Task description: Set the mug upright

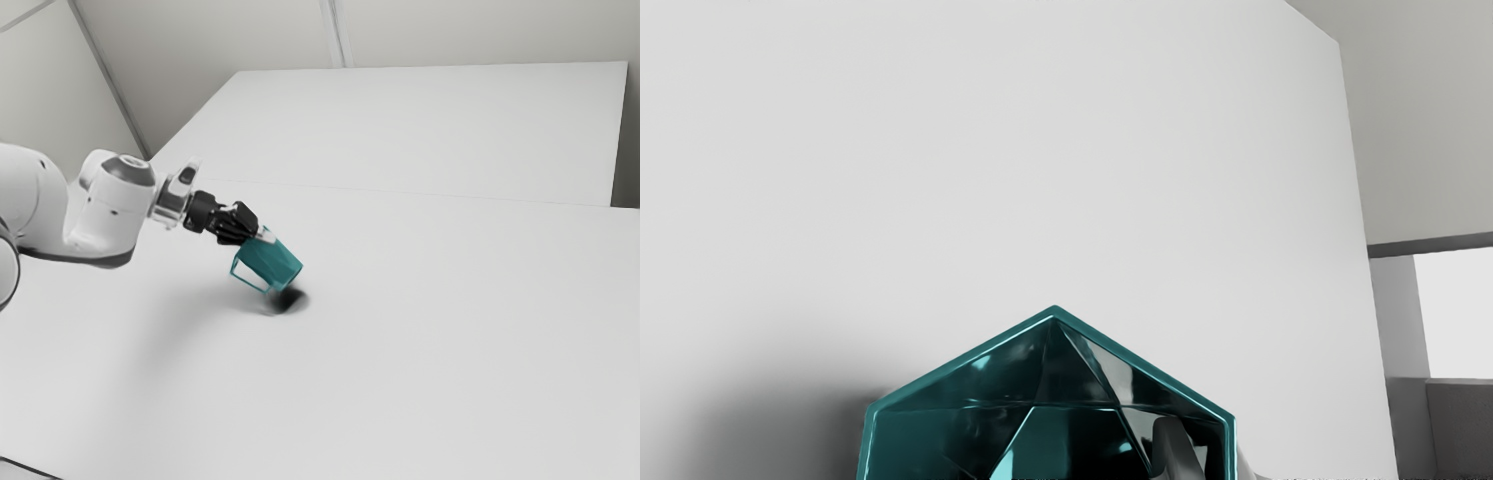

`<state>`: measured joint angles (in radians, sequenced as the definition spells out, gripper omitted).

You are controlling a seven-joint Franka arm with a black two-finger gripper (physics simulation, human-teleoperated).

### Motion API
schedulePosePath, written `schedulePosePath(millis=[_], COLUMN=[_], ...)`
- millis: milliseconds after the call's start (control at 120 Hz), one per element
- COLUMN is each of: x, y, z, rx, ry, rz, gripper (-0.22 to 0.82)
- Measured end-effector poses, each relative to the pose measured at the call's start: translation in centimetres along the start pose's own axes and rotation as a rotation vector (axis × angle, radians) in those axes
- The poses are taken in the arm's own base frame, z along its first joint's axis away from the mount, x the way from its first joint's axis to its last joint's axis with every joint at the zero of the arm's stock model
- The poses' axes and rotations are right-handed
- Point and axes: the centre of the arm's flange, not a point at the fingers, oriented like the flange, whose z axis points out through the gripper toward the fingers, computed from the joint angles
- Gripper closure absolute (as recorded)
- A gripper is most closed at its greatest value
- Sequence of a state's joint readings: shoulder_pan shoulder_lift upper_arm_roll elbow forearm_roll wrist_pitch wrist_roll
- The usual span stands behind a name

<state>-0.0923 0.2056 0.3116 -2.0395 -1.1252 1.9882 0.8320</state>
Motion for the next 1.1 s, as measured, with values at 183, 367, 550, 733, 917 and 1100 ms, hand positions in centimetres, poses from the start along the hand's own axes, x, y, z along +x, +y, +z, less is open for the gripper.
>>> schedulePosePath(millis=[183,367,550,733,917,1100], x=[0.7,2.2,2.8,3.9,4.7,5.0], y=[1.7,3.8,4.2,4.8,6.4,5.3], z=[-0.4,-1.1,-0.3,1.2,2.4,3.9], rx=[0.103,0.254,0.440,0.617,0.771,0.875], ry=[-0.063,-0.141,-0.185,-0.198,-0.208,-0.198], rz=[0.042,0.085,0.110,0.160,0.200,0.166], gripper=[0.79,0.79,0.79,0.79,0.79,0.79])
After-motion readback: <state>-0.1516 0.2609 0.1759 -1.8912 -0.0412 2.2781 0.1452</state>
